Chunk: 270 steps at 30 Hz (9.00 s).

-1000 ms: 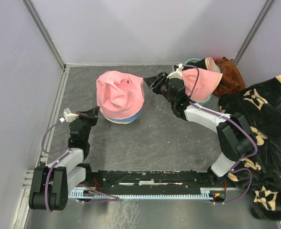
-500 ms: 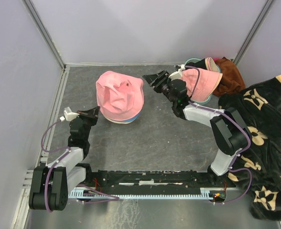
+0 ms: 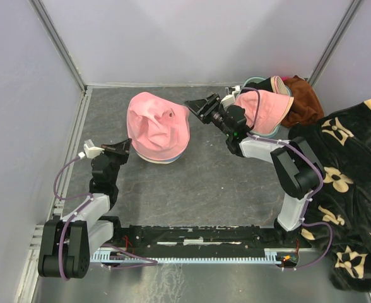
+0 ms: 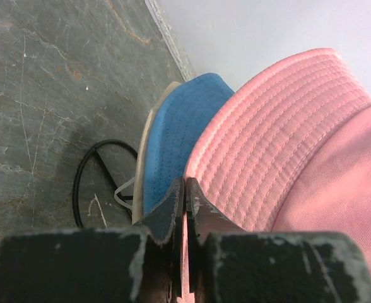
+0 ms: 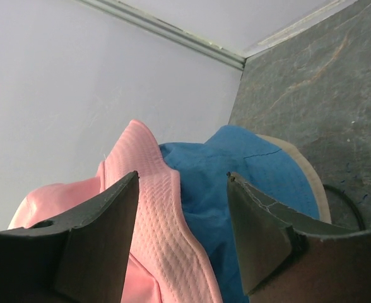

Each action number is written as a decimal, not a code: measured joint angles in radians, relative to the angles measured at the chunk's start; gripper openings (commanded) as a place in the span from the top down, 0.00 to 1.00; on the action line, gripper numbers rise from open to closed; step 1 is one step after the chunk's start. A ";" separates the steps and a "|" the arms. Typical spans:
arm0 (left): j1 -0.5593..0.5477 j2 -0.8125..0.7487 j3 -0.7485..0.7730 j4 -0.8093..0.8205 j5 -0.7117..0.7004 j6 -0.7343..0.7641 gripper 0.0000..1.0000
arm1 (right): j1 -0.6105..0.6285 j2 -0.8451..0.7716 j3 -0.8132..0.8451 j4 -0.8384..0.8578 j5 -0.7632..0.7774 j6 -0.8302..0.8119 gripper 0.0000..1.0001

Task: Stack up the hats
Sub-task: Stack the hat on the hat.

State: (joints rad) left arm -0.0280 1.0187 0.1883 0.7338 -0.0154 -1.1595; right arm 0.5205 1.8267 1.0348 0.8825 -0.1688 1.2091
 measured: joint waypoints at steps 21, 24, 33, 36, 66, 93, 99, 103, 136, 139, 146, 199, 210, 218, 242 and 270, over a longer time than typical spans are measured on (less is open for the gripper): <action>0.000 0.017 0.013 0.001 0.010 0.001 0.97 | 0.001 0.117 0.067 0.148 -0.149 0.162 0.86; 0.000 0.017 0.015 0.000 0.011 0.001 0.97 | 0.001 0.117 0.085 0.140 -0.149 0.157 0.97; 0.000 0.016 0.044 -0.011 0.014 0.002 0.97 | -0.006 0.119 0.166 0.071 -0.144 0.127 0.99; 0.000 0.016 0.049 -0.015 0.014 0.002 0.97 | -0.006 0.126 0.183 0.043 -0.141 0.118 0.99; 0.000 0.049 0.058 -0.114 0.008 0.035 0.97 | 0.003 0.195 0.189 -0.188 -0.051 -0.022 0.96; 0.000 -0.001 0.018 -0.148 0.008 0.043 0.97 | 0.047 0.205 0.084 -0.134 0.024 -0.103 0.95; 0.000 -0.006 0.013 -0.148 0.008 0.043 0.97 | 0.050 0.215 0.084 -0.134 0.040 -0.116 0.96; 0.000 -0.007 0.009 -0.145 0.008 0.043 0.97 | 0.054 0.219 0.084 -0.135 0.042 -0.118 0.90; 0.000 -0.320 0.031 -0.441 -0.029 0.047 0.48 | 0.088 -0.246 -0.173 -0.330 0.188 -0.162 0.37; 0.000 -0.325 0.045 -0.470 -0.037 0.047 0.46 | 0.130 -0.349 -0.231 -0.377 0.222 -0.163 0.37; 0.000 -0.227 0.171 -0.473 -0.034 0.060 0.41 | 0.204 -0.513 -0.391 -0.418 0.288 -0.130 0.36; 0.142 0.359 0.252 -0.026 0.261 0.042 0.41 | 0.322 -0.145 -0.362 -0.037 0.333 0.017 0.92; 0.142 0.444 0.239 0.148 0.269 -0.016 0.82 | 0.322 -0.118 -0.362 -0.022 0.336 0.017 0.90; 0.139 0.481 0.206 0.231 0.271 -0.041 0.97 | 0.322 -0.114 -0.362 -0.023 0.339 0.017 0.89; 0.108 0.414 0.196 0.026 0.174 -0.023 0.97 | 0.313 -0.049 -0.365 0.004 0.358 0.051 0.90; 0.099 0.429 0.223 -0.075 0.156 0.006 0.67 | 0.290 -0.061 -0.372 -0.047 0.356 0.022 0.52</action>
State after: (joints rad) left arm 0.0708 1.4479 0.4114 0.6590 0.1410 -1.1538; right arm 0.8104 1.7660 0.6632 0.8360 0.1867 1.2312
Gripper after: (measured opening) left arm 0.248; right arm 0.432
